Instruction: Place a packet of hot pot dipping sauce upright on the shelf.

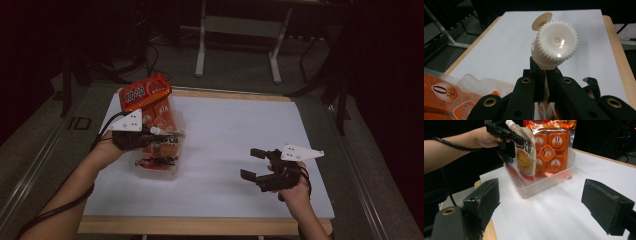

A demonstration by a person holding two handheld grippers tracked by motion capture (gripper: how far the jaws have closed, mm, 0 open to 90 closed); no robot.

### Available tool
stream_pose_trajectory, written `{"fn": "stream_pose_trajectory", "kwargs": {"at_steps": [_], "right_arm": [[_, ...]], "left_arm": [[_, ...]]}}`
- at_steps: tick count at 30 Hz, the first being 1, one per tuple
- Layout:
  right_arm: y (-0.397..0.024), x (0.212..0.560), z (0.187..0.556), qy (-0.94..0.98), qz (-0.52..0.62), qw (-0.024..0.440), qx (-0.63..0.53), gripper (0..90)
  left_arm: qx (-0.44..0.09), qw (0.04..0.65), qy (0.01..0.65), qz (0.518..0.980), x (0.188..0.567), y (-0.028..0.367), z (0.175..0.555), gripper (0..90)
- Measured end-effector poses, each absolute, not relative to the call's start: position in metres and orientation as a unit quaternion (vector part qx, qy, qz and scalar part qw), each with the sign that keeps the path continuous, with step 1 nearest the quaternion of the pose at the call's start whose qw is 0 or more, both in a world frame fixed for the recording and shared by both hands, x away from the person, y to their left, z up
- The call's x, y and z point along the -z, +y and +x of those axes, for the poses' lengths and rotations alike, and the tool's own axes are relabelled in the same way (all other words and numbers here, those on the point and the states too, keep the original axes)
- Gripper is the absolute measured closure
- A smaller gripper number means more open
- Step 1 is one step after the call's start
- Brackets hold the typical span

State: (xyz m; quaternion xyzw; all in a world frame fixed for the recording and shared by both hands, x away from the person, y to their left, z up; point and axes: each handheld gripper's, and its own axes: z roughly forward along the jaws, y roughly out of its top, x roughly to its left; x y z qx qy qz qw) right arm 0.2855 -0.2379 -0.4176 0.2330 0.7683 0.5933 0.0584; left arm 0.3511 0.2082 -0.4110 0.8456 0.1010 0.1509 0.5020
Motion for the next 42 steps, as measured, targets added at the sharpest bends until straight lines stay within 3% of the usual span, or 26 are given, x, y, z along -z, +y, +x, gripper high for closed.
{"fn": "stream_pose_trajectory", "kwargs": {"at_steps": [31, 42], "right_arm": [[-0.237, 0.424, 0.288, 0.769, 0.239, 0.038, -0.592, 14.8], [-0.238, 0.425, 0.289, 0.768, 0.242, 0.038, -0.591, 14.8]], "left_arm": [[-0.106, 0.498, 0.087, 0.856, 0.430, 0.178, 0.360, 88.4], [-0.087, 0.499, 0.121, 0.854, 0.446, 0.193, 0.359, 88.4]]}}
